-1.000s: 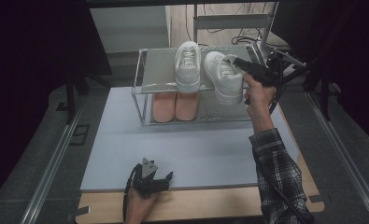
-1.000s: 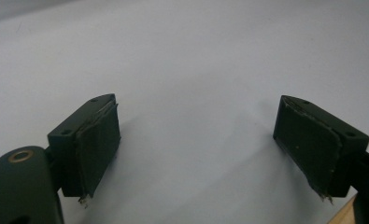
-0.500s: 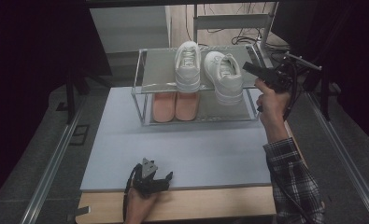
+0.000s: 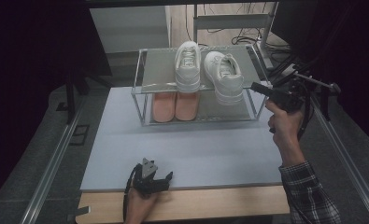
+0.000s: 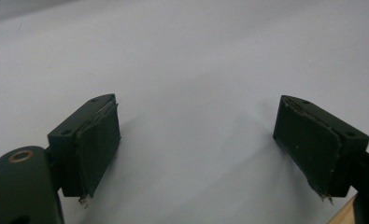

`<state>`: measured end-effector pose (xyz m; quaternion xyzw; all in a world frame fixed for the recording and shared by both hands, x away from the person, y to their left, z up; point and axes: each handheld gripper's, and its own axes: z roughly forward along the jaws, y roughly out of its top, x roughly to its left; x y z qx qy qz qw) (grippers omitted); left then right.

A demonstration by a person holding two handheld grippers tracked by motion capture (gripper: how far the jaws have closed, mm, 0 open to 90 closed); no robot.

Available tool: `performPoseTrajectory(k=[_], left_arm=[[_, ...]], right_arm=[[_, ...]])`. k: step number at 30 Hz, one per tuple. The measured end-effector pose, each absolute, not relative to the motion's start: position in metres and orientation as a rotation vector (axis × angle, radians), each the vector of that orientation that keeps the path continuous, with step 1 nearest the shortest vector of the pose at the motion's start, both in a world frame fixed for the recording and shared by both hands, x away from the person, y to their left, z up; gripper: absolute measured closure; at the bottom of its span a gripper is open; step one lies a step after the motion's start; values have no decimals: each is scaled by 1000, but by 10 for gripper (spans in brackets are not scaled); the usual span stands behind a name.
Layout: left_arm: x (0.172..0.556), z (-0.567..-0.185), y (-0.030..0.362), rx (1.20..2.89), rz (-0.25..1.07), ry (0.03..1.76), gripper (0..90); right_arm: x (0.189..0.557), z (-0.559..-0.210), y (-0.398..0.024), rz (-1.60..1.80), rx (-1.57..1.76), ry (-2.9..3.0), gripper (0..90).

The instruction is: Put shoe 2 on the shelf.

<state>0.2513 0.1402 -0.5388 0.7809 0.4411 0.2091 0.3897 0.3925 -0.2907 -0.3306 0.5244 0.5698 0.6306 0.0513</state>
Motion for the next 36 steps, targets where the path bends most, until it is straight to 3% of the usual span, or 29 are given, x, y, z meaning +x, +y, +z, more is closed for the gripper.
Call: performPoseTrajectory(k=[5,15,36], left_arm=[[251,-539,140,1985,532,1122,149],[251,-539,140,1985,532,1121,149],[251,-539,140,1985,532,1122,149]], right_arm=[[378,-338,-287,1879,1549,1801,890],[361,-350,-267,1796,1459,1936,893],[369,-359,-250,1696,1448,1990,893]])
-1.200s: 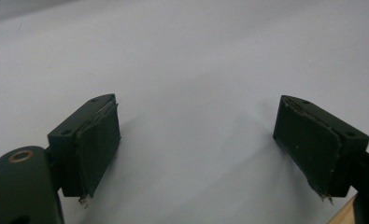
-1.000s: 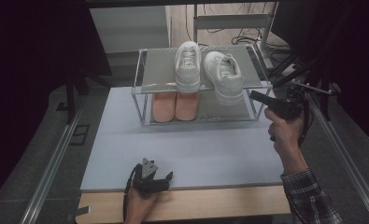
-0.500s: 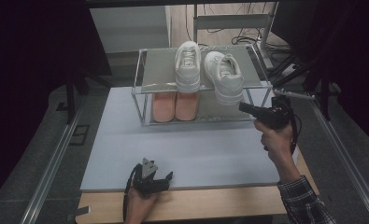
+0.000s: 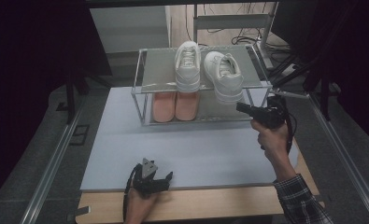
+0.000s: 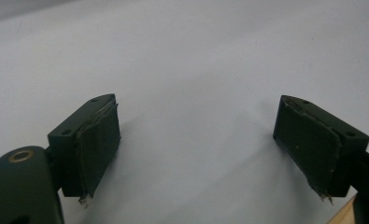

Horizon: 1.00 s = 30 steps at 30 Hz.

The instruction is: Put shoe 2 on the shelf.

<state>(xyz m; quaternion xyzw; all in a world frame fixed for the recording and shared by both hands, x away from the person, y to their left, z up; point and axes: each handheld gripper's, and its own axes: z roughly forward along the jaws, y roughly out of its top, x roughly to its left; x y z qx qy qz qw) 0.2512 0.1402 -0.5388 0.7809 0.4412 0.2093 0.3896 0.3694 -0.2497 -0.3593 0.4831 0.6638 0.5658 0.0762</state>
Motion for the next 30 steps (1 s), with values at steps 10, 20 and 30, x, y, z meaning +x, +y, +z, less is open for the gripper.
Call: performPoseTrajectory(k=[10,20,30], left_arm=[[251,-539,140,1983,530,1123,149],[251,-539,140,1990,532,1121,149],[251,-539,140,1988,530,1123,149]], right_arm=[[384,-361,-217,1658,1426,2000,893],[389,-360,-208,1550,1395,1945,895],[403,-360,-213,1535,1465,1908,894]])
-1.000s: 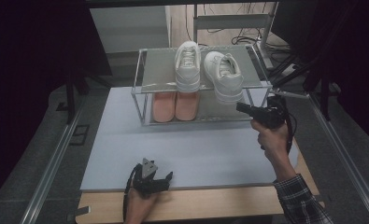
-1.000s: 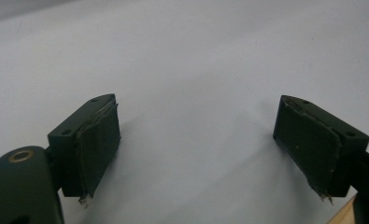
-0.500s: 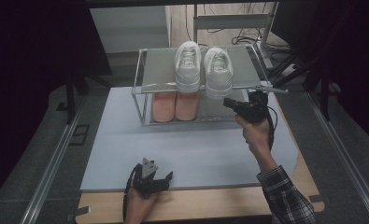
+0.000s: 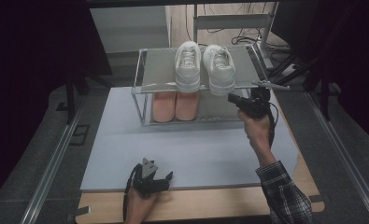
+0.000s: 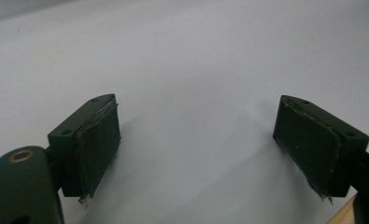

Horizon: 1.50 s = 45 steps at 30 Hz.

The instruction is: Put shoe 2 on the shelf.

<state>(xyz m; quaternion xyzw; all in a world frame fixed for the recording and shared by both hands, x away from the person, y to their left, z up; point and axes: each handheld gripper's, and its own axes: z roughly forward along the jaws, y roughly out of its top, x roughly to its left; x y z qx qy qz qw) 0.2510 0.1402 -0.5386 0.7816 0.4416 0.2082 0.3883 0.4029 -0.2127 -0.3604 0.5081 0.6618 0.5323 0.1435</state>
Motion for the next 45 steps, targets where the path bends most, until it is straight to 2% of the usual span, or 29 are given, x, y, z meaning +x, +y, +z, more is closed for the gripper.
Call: performPoseTrajectory(k=[12,35,45], left_arm=[[251,-539,140,1984,529,1124,149],[251,-539,140,1984,530,1124,149],[251,-539,140,1983,529,1124,149]], right_arm=[[414,-362,-180,1494,1433,1918,895],[420,-364,-179,1536,1464,1916,892],[416,-365,-176,1549,1439,1959,856]])
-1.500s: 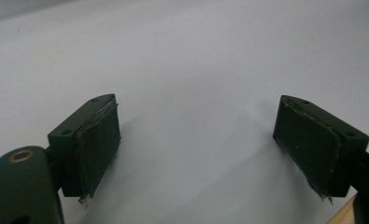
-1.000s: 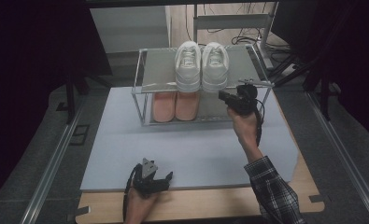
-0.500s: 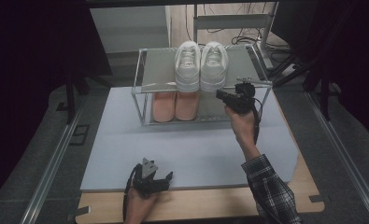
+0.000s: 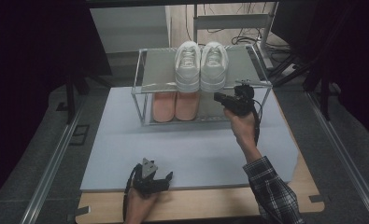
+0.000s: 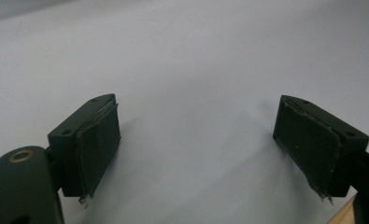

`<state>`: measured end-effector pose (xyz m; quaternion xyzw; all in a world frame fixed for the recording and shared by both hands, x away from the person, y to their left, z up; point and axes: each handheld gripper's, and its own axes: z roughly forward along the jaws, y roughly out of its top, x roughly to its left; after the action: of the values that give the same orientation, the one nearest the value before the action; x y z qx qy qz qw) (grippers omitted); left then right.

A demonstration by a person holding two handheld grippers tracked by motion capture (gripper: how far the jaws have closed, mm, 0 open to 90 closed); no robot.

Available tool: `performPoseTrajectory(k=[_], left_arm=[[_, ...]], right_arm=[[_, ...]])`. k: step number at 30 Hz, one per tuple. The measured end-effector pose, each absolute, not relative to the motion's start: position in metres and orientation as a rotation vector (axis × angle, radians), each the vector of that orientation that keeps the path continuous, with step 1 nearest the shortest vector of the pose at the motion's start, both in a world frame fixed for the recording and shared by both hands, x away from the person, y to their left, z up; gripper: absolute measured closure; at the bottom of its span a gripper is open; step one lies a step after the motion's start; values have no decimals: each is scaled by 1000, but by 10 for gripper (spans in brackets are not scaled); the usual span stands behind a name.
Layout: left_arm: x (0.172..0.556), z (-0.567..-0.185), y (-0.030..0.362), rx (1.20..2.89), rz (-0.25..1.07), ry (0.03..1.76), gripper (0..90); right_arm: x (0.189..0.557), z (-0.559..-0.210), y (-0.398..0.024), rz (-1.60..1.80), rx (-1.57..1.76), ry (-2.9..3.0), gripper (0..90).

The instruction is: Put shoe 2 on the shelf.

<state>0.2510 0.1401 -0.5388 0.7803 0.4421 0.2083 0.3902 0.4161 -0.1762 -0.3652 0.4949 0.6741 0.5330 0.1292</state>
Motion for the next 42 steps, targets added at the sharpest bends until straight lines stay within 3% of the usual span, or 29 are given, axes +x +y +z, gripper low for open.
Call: performPoseTrajectory(k=[16,42], left_arm=[[251,-539,140,1988,530,1122,149],[251,-539,140,1986,531,1123,149]], right_arm=[[407,-366,-192,1543,1415,1973,749],[386,-372,-212,1552,1339,2030,441]])
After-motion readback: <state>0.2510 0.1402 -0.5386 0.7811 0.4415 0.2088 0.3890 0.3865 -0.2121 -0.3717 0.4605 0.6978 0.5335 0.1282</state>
